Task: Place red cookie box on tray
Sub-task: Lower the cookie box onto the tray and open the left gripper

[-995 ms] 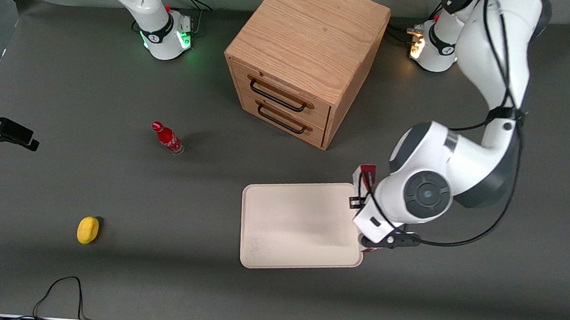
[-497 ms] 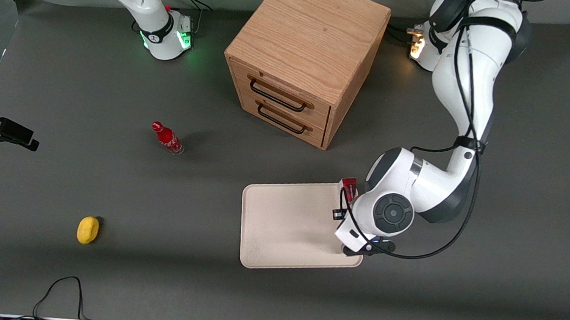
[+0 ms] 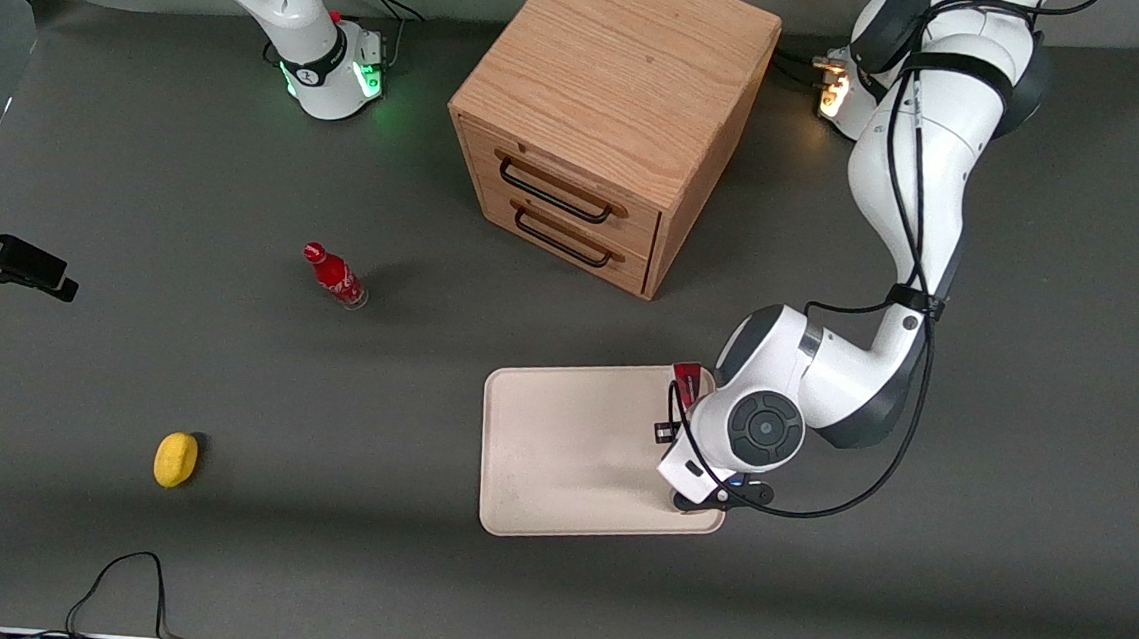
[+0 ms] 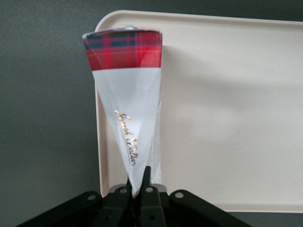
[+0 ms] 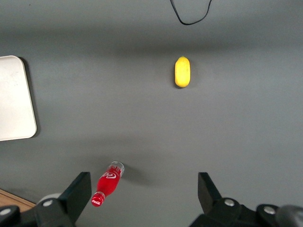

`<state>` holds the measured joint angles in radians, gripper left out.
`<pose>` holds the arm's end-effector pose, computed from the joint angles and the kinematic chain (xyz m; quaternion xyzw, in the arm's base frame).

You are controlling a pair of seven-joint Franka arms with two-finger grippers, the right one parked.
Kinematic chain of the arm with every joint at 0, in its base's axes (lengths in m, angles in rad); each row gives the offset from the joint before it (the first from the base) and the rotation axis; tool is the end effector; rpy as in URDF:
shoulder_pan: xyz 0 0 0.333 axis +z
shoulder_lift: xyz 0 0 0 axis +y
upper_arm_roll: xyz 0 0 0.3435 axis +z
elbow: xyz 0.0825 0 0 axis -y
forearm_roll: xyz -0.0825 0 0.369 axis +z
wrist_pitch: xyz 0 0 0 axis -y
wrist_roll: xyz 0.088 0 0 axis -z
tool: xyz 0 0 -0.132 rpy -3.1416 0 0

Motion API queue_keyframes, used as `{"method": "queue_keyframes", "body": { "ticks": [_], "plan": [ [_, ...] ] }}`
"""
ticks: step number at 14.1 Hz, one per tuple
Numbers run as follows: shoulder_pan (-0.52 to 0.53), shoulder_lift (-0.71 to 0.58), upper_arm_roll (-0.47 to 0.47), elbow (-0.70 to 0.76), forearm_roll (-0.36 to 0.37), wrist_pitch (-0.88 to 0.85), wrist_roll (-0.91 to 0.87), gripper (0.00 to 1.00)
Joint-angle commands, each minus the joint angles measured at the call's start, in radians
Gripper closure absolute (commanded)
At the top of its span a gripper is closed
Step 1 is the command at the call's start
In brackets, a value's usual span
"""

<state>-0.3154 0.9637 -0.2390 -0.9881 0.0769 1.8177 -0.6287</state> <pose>0.6929 -0.3427 0.2684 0.9940 0.0698 -0.0818 0.0220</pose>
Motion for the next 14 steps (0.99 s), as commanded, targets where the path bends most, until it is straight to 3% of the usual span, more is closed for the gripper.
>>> {"method": "queue_keyframes", "body": {
  "ticks": [1, 6, 7, 8, 14],
  "plan": [
    [-0.005, -0.008, 0.01, -0.012, 0.027, 0.026, -0.014, 1.0],
    [-0.005, -0.008, 0.01, -0.018, 0.029, 0.031, -0.02, 1.0],
    [-0.004, -0.008, 0.01, -0.02, 0.027, 0.031, -0.02, 0.62],
    [-0.004, -0.01, 0.01, -0.026, 0.029, 0.031, -0.02, 0.02],
    [-0.004, -0.011, 0.01, -0.03, 0.03, 0.031, -0.023, 0.0]
  ]
}}
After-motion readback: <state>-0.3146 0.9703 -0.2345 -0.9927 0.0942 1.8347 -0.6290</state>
